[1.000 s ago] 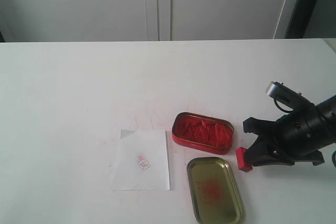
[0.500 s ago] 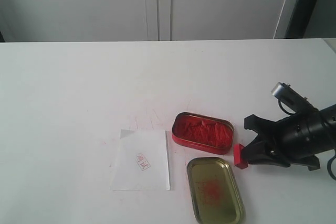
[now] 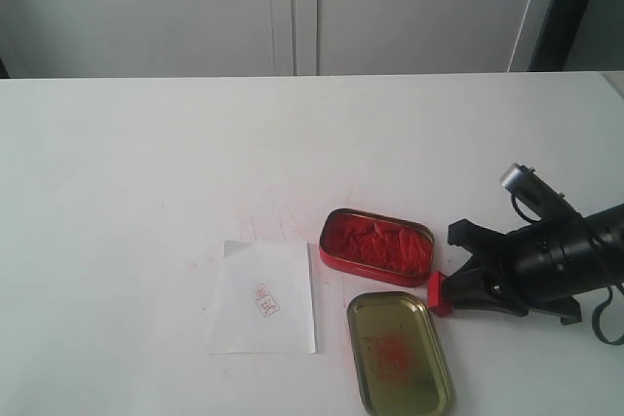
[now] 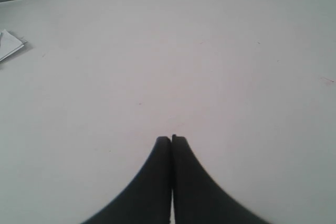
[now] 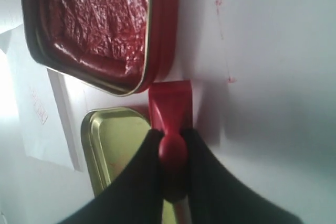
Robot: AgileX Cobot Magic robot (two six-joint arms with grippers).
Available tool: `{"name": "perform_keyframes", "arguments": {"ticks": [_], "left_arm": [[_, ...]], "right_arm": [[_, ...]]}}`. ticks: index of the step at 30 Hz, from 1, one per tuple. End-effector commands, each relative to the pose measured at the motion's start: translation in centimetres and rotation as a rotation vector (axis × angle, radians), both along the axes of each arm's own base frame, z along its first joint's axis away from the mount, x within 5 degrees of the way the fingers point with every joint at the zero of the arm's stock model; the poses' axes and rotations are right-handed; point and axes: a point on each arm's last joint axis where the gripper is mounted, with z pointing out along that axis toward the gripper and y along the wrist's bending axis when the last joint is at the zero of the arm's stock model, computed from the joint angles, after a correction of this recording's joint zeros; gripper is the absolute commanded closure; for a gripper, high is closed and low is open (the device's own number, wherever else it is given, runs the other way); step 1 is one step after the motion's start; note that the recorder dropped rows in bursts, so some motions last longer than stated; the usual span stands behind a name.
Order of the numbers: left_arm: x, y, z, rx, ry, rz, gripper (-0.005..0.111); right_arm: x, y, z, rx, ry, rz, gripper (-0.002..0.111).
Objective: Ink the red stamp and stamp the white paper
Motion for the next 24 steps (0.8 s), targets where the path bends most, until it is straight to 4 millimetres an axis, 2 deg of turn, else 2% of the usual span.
{"name": "perform_keyframes", "arguments": {"ticks": [1, 4, 6, 8, 11, 19, 24], "left_arm": [[0.0, 0.0, -0.1, 0.001, -0.003, 0.001, 0.107], [0.0, 0.0, -0.1, 0.001, -0.003, 0.001, 0.107], [0.0, 0.0, -0.1, 0.001, -0.003, 0.001, 0.107], [0.0, 0.0, -0.1, 0.001, -0.003, 0.001, 0.107], [0.0, 0.0, -0.1, 0.001, -0.003, 0.001, 0.107], [0.0, 0.0, -0.1, 0.001, -0.003, 0.001, 0.107], [0.0, 0.0, -0.1, 0.001, -0.003, 0.001, 0.107]], "right_arm": [[-0.1, -0.2, -0.3, -0.015, 0.001, 0.003, 0.108], [-0.1, -0.4, -0.4, -0.028, -0.003, -0.005, 0.105], [-0.2, -0.5, -0.6, -0.044, -0.002, -0.017, 0.094], [-0.2, -0.7, -0.8, -0.064, -0.003, -0.028, 0.076], [0.0, -0.9, -0.8, -0.085, 0.001, -0.069, 0.057], [0.3, -1.7, 1.5, -0.152, -0.091, -0.171, 0.054], [0.1, -2.0, 3.3, -0.202, -0.172, -0.151, 0.055]]}}
